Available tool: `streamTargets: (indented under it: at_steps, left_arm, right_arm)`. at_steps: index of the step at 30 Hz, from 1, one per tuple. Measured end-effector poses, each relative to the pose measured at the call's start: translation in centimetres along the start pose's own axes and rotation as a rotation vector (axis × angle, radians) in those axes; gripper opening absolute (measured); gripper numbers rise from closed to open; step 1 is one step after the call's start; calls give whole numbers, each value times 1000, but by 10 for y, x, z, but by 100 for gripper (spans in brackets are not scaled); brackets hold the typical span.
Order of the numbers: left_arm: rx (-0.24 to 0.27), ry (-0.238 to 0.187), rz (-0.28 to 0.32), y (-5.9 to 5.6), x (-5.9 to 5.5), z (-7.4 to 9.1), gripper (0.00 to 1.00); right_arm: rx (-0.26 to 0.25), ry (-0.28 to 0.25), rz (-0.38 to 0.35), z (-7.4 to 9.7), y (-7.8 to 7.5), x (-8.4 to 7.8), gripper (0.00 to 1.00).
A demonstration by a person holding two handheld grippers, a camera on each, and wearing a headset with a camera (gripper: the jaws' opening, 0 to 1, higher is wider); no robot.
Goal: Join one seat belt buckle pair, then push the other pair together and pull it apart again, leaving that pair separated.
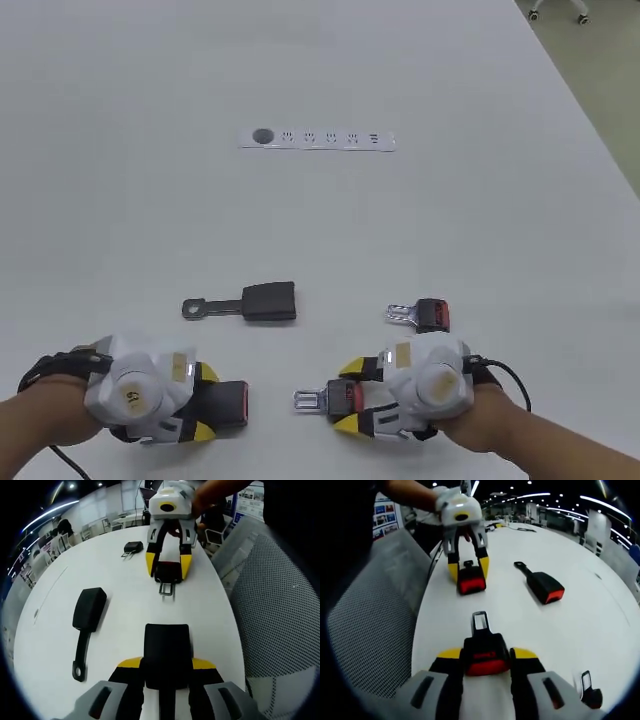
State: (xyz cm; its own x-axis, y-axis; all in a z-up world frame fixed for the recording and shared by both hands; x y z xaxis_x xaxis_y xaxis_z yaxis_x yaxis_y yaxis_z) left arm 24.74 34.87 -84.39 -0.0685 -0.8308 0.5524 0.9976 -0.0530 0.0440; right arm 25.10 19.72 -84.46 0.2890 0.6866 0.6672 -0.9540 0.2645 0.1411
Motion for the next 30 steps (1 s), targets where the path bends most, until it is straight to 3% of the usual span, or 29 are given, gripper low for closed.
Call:
streamTargets:
  at_steps: [15,26,30]
  left_arm:
    - [-6,9,2,1,1,0,35]
    - [-9,21,-8,1,2,-1,35]
    - [-15,25,-13,1,0,-1,35]
  right_arm:
    - [53,-46,-6,-24,10,25,36]
    - [67,-61,40,-41,19,43,36]
    - [70,-53,35,-41,19,42,36]
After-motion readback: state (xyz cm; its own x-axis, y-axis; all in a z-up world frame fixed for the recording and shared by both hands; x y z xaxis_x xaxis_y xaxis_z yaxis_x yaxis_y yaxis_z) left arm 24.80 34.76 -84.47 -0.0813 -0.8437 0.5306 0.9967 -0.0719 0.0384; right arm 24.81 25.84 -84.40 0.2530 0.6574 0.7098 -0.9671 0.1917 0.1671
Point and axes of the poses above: the centre of the closed fingertips' face, and the gripper's own axes: z roughly backward along the fingers, y roughly to its left, x roughly out of its top, the point moved 2 cm from there along z, roughly backward along the fingers, and after that the axes turned 7 degrees about -z, right-handed, at the moved point
